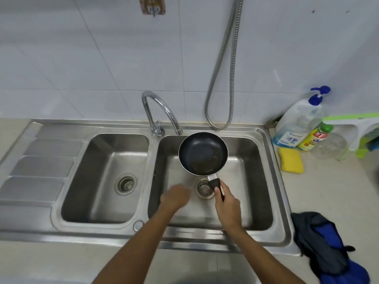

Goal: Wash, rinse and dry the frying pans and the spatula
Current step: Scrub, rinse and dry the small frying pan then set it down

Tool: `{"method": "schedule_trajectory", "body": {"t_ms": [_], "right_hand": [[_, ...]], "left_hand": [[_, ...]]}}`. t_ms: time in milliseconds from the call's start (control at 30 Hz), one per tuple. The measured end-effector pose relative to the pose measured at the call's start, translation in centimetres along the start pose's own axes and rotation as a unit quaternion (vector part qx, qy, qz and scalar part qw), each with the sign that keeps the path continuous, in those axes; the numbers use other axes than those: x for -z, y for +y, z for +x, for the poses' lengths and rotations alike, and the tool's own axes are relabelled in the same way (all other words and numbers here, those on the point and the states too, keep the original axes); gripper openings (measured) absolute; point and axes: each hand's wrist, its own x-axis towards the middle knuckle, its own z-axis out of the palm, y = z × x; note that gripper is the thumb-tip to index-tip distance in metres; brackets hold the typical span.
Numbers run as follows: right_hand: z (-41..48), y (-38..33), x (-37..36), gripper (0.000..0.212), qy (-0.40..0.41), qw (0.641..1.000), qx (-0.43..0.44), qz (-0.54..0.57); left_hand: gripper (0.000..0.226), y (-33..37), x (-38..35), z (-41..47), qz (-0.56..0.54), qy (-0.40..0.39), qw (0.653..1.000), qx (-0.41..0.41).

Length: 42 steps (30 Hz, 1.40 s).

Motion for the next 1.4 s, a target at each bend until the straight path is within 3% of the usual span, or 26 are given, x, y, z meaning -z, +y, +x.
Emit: {"method": "schedule_trajectory", "body": {"t_ms": [67, 133, 200, 300, 567, 667, 800, 1067, 1167, 1300, 1400], "right_hand": [[0.7, 0.5, -0.2, 0.043, -0.004, 1.0, 0.003, -0.013], [1.2, 1.0, -0.6, 0.044, -0.005, 1.0, -0.002, -0.018], [1.8, 1.5, -1.2, 0.045, -0.001, 1.0, 0.003, -0.012], [2.3, 1.9, -2.4, 0.044, 0.007, 1.0, 0.005, -0.003], [2.9, 1.6, -2.6, 0.044, 0.011, 1.0, 0.013, -0.005], [2.6, 1.9, -3.0, 0.05, -0.012, 1.0, 0.005, -0.001], [2.1, 2.1, -3.4, 0.056, -0.033, 0.999, 0.004, 0.002], [0.7, 2.9, -2.7, 0.053, -0.063, 0.998, 0.006, -0.006], [0.4, 3.4, -2.1, 0.05, -0.07, 0.997, 0.005, -0.012], [1.2, 3.1, -1.5, 0.047, -0.055, 0.998, -0.007, -0.022], [1.7, 2.1, -2.1, 0.048, -0.044, 0.999, -0.011, -0.013]], "left_hand": [[0.041, -2.1, 3.4, 1.8, 0.058, 0.145, 0.987, 0.028], [0.034, -2.6, 7.1, 4.2, 0.087, 0.253, 0.963, -0.038], [0.041, -2.2, 10.3, 7.0, 0.148, 0.306, 0.934, -0.112], [0.057, -1.5, 13.5, 10.1, 0.207, 0.305, 0.921, -0.123], [0.041, -2.0, 14.0, 11.5, 0.185, 0.34, 0.911, -0.144], [0.045, -3.2, 13.0, 10.3, 0.171, 0.356, 0.908, -0.141], [0.065, -5.4, 10.3, 8.7, 0.155, 0.308, 0.934, -0.099], [0.074, -6.9, 6.9, 8.1, 0.118, 0.16, 0.978, -0.059], [0.069, -6.4, 6.7, 7.4, 0.112, 0.15, 0.982, -0.033], [0.045, -4.4, 4.2, 4.6, 0.11, 0.114, 0.987, 0.036], [0.042, -3.1, 0.4, 2.5, 0.054, 0.076, 0.995, 0.022]]}}
